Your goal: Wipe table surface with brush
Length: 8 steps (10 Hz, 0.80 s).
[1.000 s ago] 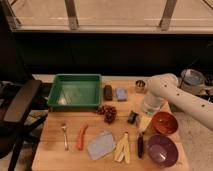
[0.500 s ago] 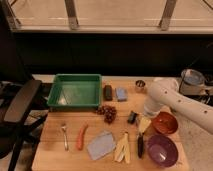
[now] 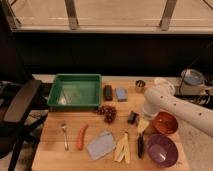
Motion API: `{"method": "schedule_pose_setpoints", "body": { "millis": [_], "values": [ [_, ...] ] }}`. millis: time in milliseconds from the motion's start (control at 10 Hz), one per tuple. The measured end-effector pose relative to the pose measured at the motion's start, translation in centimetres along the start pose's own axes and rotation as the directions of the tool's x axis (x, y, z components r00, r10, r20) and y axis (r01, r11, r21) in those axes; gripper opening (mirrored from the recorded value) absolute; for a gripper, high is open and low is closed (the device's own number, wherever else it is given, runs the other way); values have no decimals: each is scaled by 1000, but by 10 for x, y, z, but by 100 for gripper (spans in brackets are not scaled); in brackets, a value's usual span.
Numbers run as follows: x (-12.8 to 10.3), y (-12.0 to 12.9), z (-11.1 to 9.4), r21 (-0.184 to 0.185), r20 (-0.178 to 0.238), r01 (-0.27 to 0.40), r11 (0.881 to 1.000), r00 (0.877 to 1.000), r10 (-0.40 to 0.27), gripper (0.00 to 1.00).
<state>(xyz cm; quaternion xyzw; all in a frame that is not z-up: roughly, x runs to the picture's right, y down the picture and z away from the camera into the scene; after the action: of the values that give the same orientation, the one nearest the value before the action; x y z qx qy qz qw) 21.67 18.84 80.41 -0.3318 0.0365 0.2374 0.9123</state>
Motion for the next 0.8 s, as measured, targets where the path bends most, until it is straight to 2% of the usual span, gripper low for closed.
{"method": "schedule_pose_setpoints", "body": {
  "millis": [800],
  "values": [
    [8, 27, 39, -110, -48, -55, 992, 998, 50, 80]
  ]
}}
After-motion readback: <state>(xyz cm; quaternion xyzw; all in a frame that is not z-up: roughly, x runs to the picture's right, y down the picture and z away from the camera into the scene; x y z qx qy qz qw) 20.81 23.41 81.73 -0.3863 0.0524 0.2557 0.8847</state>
